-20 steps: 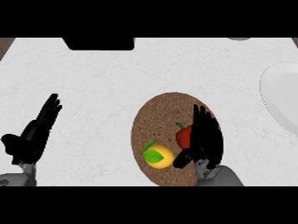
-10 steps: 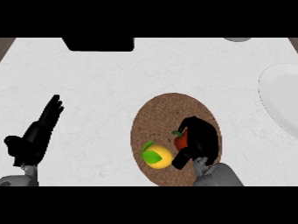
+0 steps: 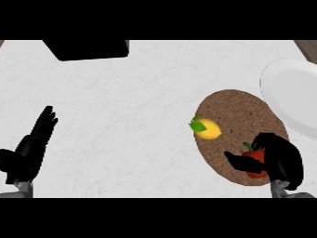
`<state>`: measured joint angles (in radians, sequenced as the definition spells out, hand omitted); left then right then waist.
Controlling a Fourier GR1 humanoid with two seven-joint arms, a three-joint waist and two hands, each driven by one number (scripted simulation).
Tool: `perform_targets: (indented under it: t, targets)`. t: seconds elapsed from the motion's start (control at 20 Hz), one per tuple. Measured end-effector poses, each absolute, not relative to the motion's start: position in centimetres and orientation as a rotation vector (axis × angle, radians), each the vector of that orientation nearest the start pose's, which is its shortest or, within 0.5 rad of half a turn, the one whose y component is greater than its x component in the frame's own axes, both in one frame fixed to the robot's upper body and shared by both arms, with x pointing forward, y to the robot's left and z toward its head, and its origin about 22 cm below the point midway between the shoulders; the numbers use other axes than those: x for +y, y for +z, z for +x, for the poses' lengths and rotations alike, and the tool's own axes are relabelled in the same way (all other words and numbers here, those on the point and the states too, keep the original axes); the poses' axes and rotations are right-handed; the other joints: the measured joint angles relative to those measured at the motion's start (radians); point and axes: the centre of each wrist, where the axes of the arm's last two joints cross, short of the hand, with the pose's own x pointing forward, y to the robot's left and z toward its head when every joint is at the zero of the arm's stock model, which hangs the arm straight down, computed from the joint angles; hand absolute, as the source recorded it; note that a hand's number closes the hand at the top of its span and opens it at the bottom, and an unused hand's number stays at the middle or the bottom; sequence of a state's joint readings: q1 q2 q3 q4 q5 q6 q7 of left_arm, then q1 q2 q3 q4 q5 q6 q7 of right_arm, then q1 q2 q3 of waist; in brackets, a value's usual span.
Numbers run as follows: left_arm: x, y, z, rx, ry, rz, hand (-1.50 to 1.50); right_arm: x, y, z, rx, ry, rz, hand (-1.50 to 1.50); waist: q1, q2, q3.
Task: Pick the bell pepper from the placemat and place it in the plate
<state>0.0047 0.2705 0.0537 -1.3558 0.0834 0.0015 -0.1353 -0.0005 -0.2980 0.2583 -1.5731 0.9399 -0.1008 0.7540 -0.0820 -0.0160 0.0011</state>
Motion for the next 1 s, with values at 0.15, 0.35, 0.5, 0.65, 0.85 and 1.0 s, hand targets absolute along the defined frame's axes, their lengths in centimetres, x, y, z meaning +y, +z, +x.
perform_targets:
  t: [0.15,0.35,0.5,0.65,0.85,1.0]
  targets:
    - [32.6,-3.0,22.9,-1.483,-0.057,0.234,0.0,-31.2,1.4,21.9,-0.806,0.564,-1.203,1.5,-0.034,-0.003,0.002]
    - [33.1,-2.9,22.3,-1.483,-0.054,0.243,0.0,-39.5,3.9,18.7,-0.819,0.469,-1.289,1.5,-0.036,-0.004,0.003]
    - [32.9,-2.9,22.4,-1.488,-0.055,0.236,0.0,-44.4,6.3,15.7,-0.858,0.428,-1.327,1.5,-0.024,-0.002,0.002]
    - [32.5,-2.6,22.7,-1.495,-0.07,0.219,0.0,-48.3,8.7,12.5,-0.915,0.394,-1.373,1.5,-0.006,0.001,0.0]
    - [31.9,-2.3,23.5,-1.502,-0.1,0.198,0.0,-51.4,11.8,9.4,-1.013,0.329,-1.458,1.5,0.023,0.006,-0.001]
    - [30.9,-2.1,24.4,-1.512,-0.112,0.186,0.0,-52.4,13.5,8.1,-1.068,0.287,-1.523,1.5,0.043,0.01,-0.001]
